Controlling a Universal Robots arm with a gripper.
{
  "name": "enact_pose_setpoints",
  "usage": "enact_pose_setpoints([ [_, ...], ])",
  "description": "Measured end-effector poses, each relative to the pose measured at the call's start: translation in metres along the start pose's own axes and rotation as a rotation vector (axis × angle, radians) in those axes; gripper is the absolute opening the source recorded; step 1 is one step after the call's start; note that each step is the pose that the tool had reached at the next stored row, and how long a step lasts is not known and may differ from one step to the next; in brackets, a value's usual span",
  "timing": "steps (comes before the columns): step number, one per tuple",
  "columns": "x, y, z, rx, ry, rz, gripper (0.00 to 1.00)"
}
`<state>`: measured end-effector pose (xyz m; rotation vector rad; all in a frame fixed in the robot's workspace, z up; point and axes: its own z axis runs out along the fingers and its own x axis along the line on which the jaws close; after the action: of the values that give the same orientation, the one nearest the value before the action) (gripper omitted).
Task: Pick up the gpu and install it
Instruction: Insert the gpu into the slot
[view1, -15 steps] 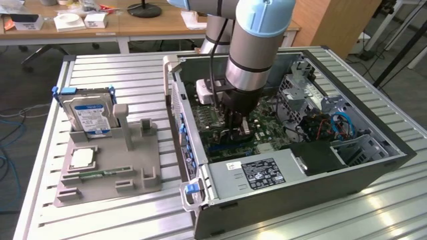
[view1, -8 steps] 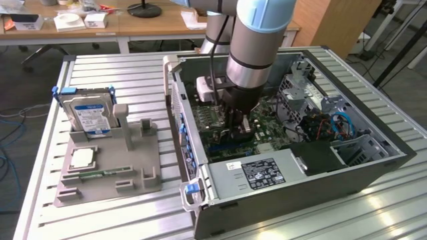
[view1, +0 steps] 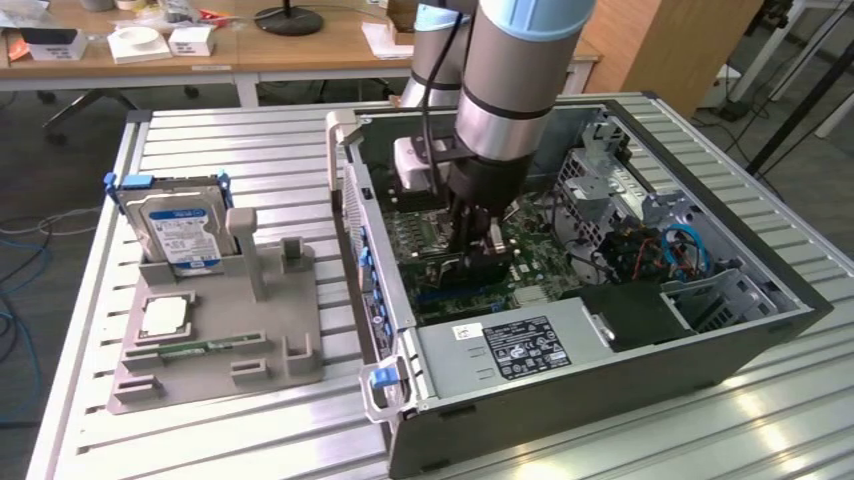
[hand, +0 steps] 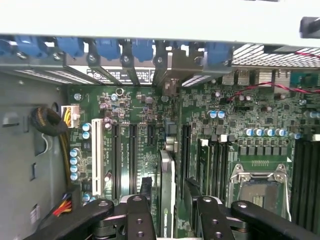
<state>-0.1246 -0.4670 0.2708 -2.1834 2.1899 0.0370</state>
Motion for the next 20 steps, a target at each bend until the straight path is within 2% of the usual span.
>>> enact_pose_setpoints([
  [20,-0.003,-0.0013,-0.0660,0.0001,0.0000,0.000,0.40],
])
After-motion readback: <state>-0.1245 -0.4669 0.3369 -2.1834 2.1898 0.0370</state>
